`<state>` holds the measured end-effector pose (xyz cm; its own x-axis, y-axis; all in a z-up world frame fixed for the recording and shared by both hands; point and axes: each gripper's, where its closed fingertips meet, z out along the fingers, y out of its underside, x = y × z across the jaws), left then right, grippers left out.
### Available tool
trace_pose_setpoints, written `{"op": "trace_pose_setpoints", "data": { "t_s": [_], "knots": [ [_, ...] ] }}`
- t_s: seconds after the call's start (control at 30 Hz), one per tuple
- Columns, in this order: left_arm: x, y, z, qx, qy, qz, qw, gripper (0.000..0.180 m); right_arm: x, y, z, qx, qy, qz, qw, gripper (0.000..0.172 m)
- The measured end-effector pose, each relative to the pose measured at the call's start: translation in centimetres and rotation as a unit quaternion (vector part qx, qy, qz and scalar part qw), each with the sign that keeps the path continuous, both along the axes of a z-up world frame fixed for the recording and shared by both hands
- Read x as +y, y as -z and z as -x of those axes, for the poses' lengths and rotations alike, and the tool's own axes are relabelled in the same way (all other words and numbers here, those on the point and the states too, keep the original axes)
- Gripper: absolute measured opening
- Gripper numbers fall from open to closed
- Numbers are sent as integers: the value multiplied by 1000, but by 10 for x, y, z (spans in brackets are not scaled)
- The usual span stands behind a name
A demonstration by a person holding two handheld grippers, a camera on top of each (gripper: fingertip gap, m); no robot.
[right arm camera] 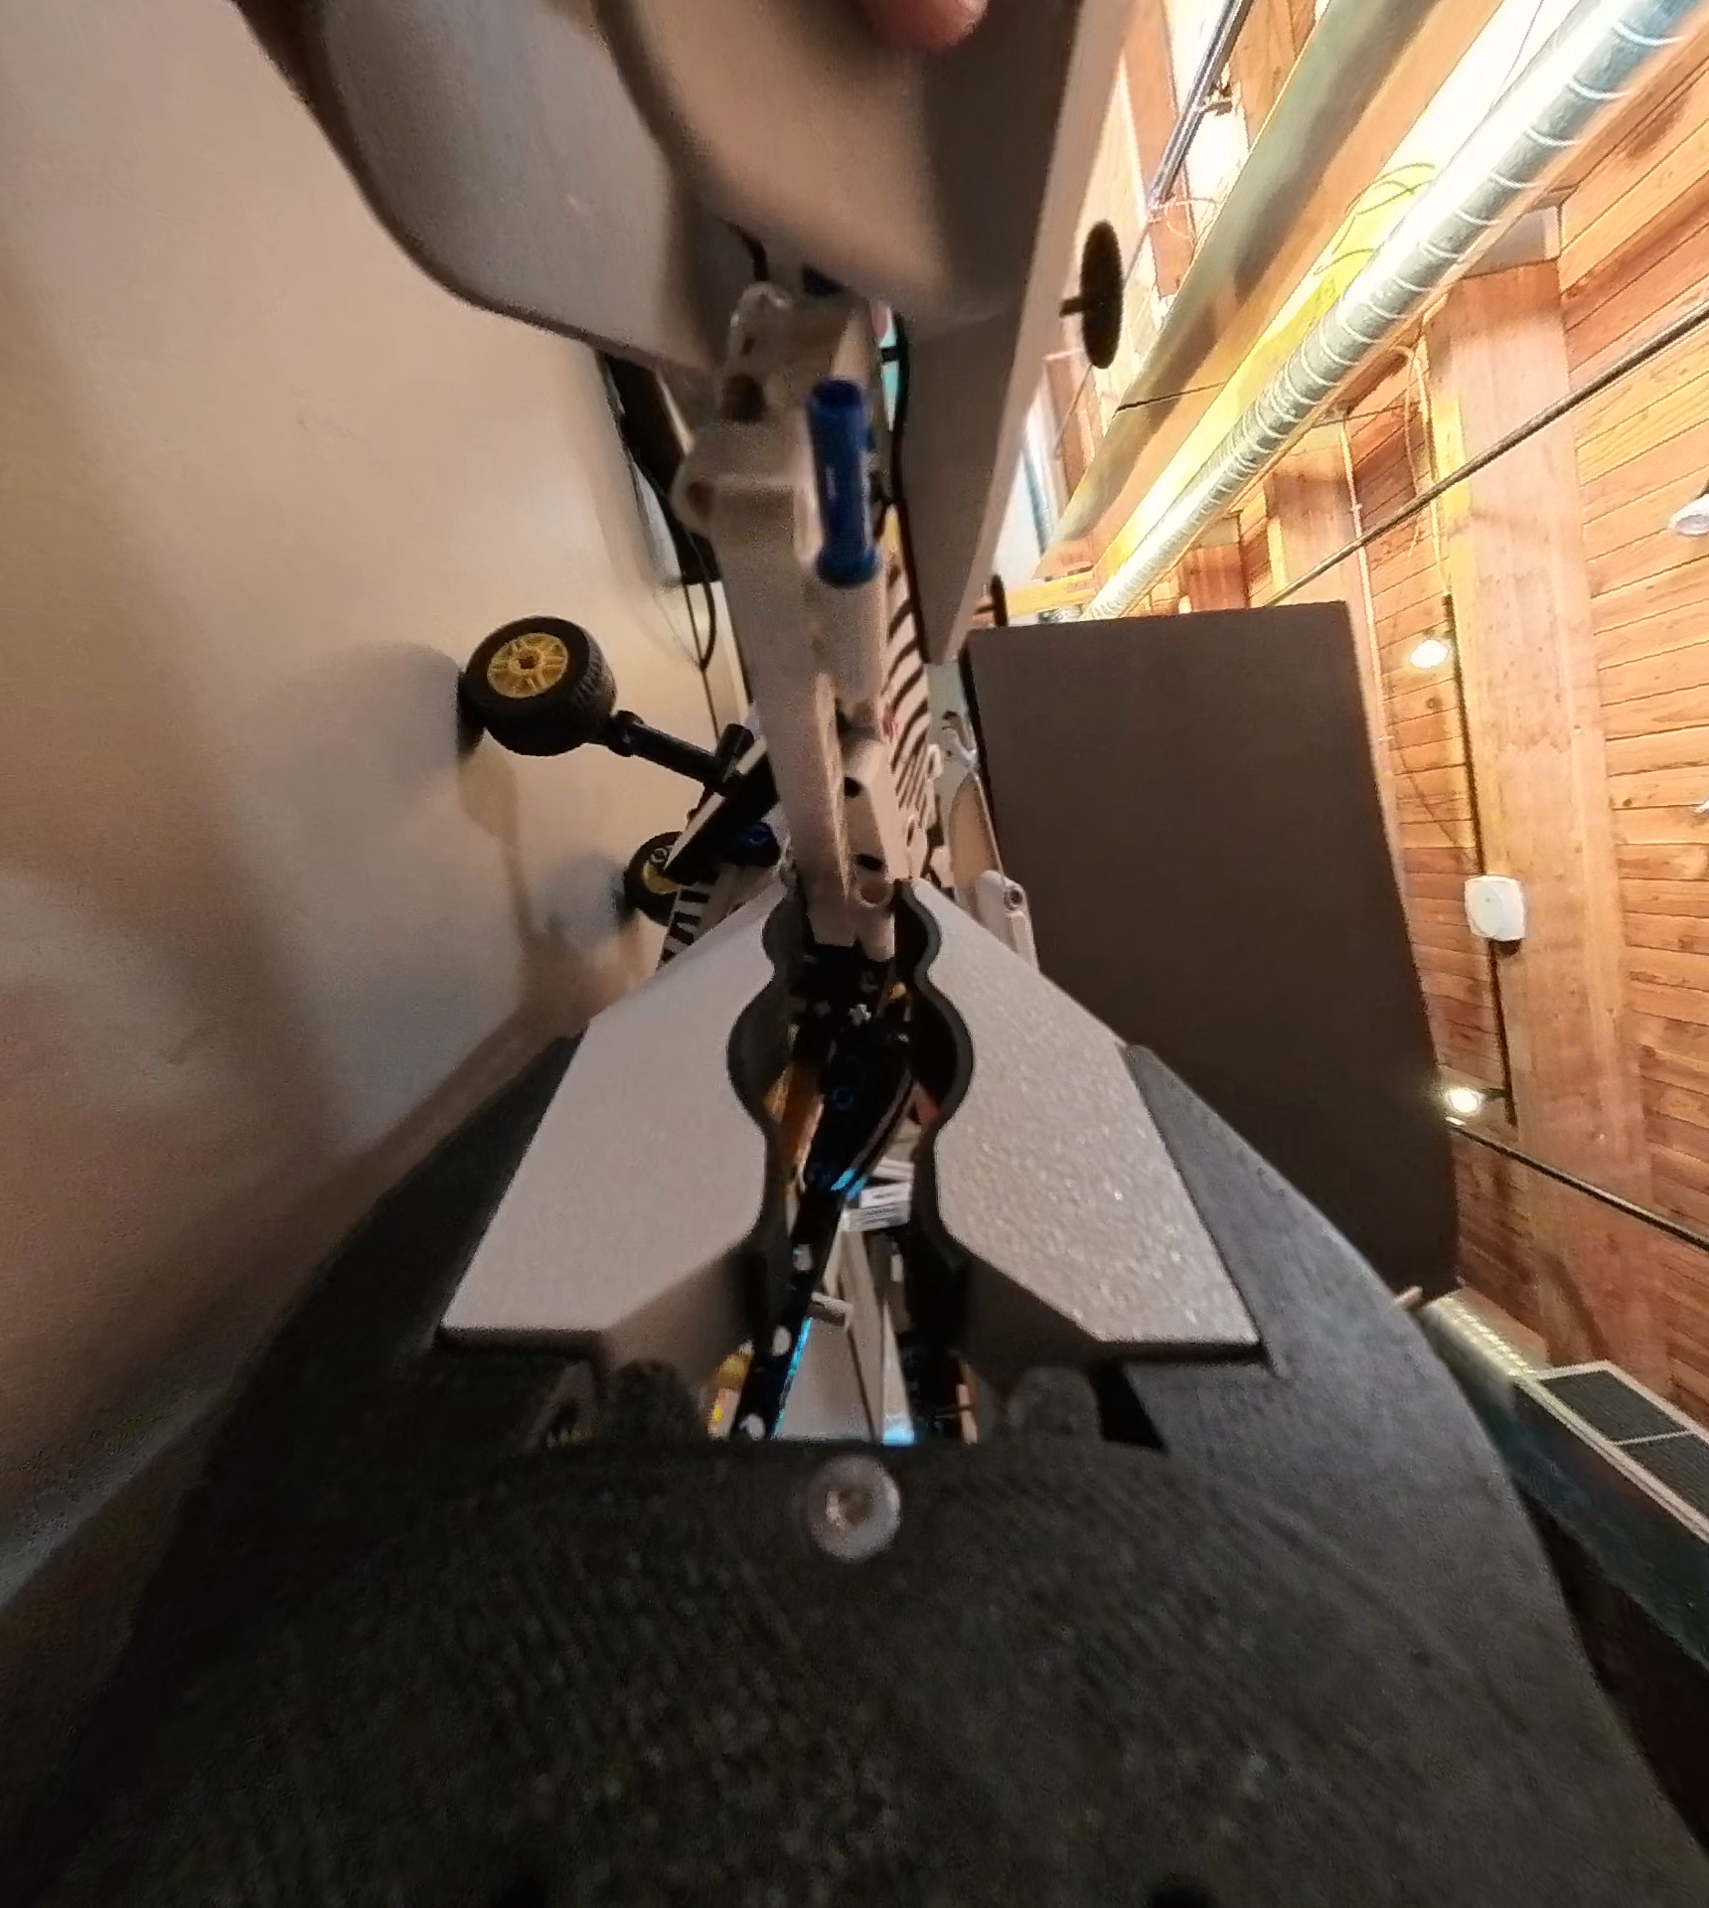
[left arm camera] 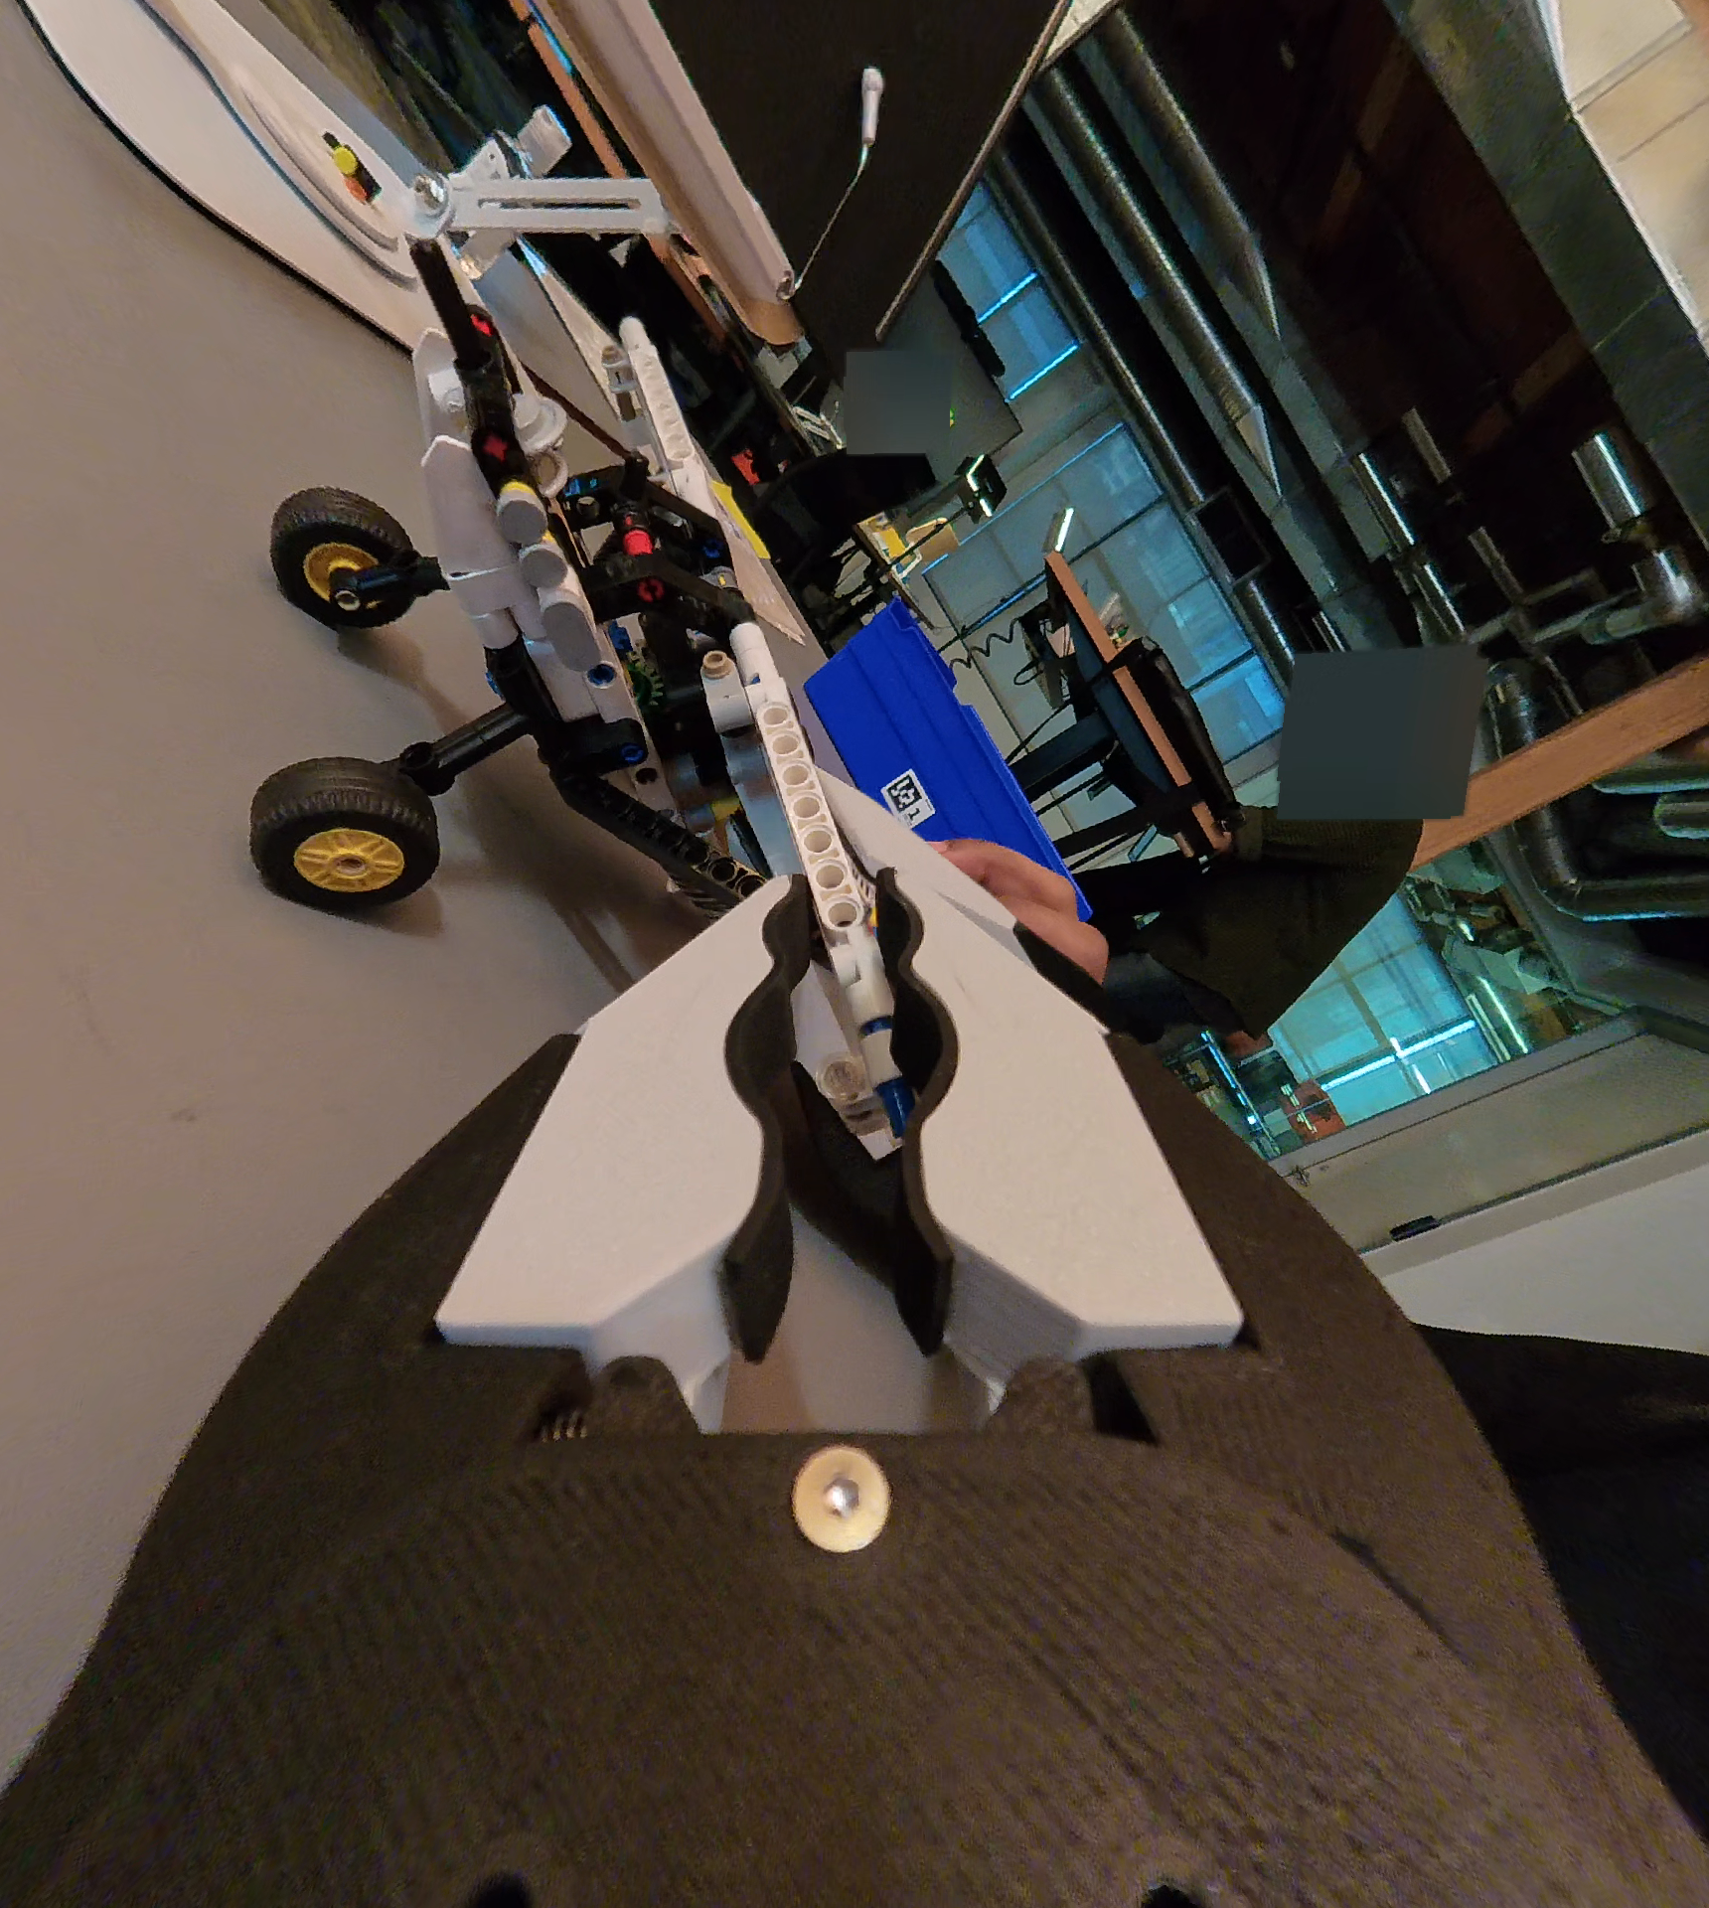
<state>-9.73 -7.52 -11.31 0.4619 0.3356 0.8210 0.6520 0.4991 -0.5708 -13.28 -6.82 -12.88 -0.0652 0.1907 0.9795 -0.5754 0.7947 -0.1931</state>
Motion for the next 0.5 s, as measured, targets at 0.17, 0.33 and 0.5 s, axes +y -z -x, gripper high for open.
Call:
{"op": "trace_pose_setpoints", "data": {
  "t_s": [0.17, 0.33, 0.5],
  "knots": [
    [0, -1, 0, 8, -4, -4, 1000, 7, 1, -1, -3, -24, 10, 4, 1000, 14],
    [-6, 1, 7, 12, -36, 7, 999, 8, -21, -4, -35, 19, -45, -16, 999, 14],
    [-9, 0, 7, 9, -36, -15, 999, 8, -17, -8, -36, 0, -43, 7, 999, 14]
  ]
}}
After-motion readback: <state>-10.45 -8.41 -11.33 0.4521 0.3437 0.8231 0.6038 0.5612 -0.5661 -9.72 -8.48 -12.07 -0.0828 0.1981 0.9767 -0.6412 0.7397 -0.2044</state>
